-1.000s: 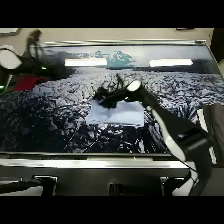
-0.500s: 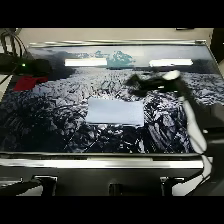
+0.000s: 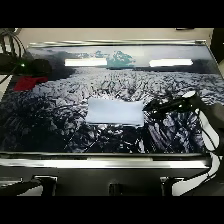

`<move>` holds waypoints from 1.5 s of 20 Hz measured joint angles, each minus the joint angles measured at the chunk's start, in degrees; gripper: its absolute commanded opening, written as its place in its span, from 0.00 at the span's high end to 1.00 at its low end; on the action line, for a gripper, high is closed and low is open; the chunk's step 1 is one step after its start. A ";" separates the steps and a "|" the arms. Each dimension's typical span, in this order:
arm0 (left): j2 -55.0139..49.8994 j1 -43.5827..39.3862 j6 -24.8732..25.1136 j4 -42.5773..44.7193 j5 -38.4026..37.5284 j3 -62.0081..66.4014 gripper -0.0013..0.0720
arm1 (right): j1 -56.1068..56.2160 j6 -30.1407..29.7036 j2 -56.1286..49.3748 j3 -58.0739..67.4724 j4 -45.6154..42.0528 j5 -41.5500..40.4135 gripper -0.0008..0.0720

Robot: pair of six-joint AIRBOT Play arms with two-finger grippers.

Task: Fold the clothes and pants, and hang the long-sleeved shirts on hangers.

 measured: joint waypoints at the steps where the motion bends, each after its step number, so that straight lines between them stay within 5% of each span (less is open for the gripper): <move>1: 0.02 0.00 -0.11 -0.04 0.00 0.00 0.95 | 0.59 -1.60 -0.72 -0.79 2.40 -0.17 0.23; 2: 0.00 -0.02 -0.39 -0.13 -0.04 0.00 0.95 | 1.33 -3.04 -1.53 -1.38 4.42 -0.33 0.35; 4: 0.00 -0.13 -0.66 -0.24 -0.07 0.00 0.95 | 2.91 -5.51 -2.93 -2.14 7.17 -1.92 0.93; 10: 0.02 -0.46 -0.96 -0.33 -0.09 0.00 0.95 | 0.96 -9.75 -1.57 5.84 14.73 2.27 0.93; 20: 0.02 -0.61 -0.31 -0.35 0.04 0.00 0.95 | -28.02 11.91 7.08 38.77 0.46 11.45 0.93; 30: 0.02 -2.23 1.01 -0.37 0.02 0.00 0.95 | -58.23 23.39 12.63 45.57 -1.64 21.75 0.93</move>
